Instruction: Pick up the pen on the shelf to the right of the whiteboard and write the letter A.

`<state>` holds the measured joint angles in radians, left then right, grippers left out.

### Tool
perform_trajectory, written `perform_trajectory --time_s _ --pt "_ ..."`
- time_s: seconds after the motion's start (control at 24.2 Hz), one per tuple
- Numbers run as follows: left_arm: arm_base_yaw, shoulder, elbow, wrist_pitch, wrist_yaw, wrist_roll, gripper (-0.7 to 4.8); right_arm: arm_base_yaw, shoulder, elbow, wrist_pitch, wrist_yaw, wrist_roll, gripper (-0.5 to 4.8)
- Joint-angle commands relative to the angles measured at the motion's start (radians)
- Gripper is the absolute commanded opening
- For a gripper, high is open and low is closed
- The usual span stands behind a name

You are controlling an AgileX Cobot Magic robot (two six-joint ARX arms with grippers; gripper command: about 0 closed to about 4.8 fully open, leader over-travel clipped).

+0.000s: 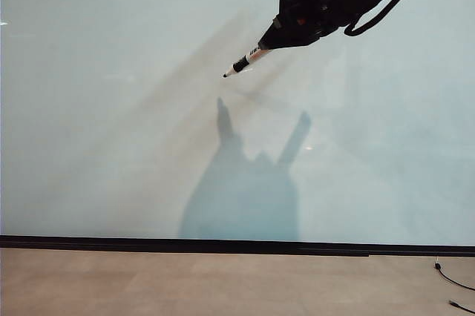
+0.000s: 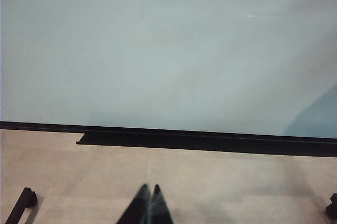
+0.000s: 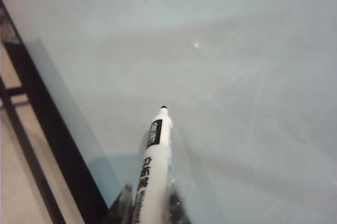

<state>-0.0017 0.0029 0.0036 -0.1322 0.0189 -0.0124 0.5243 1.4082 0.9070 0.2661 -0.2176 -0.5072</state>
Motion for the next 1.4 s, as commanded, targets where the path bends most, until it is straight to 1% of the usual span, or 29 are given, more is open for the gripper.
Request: perform_trajectory --time_s 0.04,0.25,0.62,0.91,1.07,1.4 --pt "0.0 0.0 0.003 0.006 0.004 0.005 -0.05 0.002 -0.005 0.028 -0.049 -0.004 -0.021 -0.04" --pt "0.0 0.0 0.003 0.006 0.004 0.004 -0.05 0.001 -0.003 0.033 -0.065 0.019 -0.042 -0.04" --pt "0.0 0.0 0.003 0.006 0.004 0.004 -0.05 0.001 0.039 0.047 -0.05 0.022 -0.047 -0.04" --pt "0.0 0.0 0.003 0.006 0.004 0.005 -0.05 0.001 0.051 0.058 -0.023 0.05 -0.047 -0.04" --pt "0.0 0.0 0.003 0.006 0.004 0.005 -0.05 0.0 0.051 0.058 -0.022 0.086 -0.047 -0.04" --pt "0.0 0.0 0.003 0.006 0.004 0.005 -0.05 0.0 0.05 0.059 -0.006 0.108 -0.051 -0.04"
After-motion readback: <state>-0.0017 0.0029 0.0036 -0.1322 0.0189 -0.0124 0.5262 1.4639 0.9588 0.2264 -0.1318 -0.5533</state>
